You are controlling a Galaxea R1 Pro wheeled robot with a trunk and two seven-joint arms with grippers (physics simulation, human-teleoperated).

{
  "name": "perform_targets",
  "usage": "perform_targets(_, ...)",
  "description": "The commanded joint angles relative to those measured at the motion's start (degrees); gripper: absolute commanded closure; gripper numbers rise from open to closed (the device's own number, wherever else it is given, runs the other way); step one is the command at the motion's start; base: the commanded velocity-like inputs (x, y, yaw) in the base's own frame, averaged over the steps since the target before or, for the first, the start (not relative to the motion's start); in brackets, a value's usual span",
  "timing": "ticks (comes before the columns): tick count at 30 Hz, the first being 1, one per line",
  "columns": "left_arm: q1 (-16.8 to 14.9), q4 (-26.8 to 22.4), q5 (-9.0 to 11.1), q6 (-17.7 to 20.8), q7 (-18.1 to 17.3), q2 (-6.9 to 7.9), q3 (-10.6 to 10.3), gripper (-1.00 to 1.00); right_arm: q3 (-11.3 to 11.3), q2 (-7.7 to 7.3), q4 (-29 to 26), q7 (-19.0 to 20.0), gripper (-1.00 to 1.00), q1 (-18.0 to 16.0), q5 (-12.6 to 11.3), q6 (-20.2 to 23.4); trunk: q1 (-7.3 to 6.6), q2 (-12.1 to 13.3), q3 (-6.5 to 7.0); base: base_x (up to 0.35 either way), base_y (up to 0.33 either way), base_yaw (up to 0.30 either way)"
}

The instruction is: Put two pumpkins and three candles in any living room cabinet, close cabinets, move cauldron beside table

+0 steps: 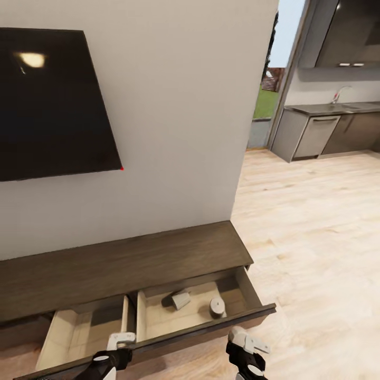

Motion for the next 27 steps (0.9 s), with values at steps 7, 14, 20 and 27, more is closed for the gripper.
perform_targets(7,-0.02,-0.16,0.43,0.29,0.45,0.06,-0.48,-1.0,0.52,-0.02,-0.03,-0.23,1.0,-0.04,-0.52,-0.35,0.02,-0.03,-0.21,0.154,-0.172,0.287)
perform_targets(14,-0.03,-0.16,0.45,0.29,0.45,0.08,-0.48,-1.0,0.59,-0.03,-0.03,-0.15,1.0,-0.04,-0.51,-0.35,0.02,-0.03,-0.37,0.081,-0.093,0.287)
perform_targets(20,-0.05,-0.16,0.44,0.29,0.45,0.12,-0.48,-1.0,0.61,-0.04,-0.03,-0.14,1.0,-0.04,-0.51,-0.35,0.02,-0.03,-0.44,-0.036,-0.008,0.145)
perform_targets(27,-0.02,-0.16,0.43,0.29,0.45,0.06,-0.48,-1.0,0.64,-0.03,-0.03,-0.09,1.0,-0.04,-0.51,-0.41,0.02,-0.03,-0.45,0.063,-0.073,0.007)
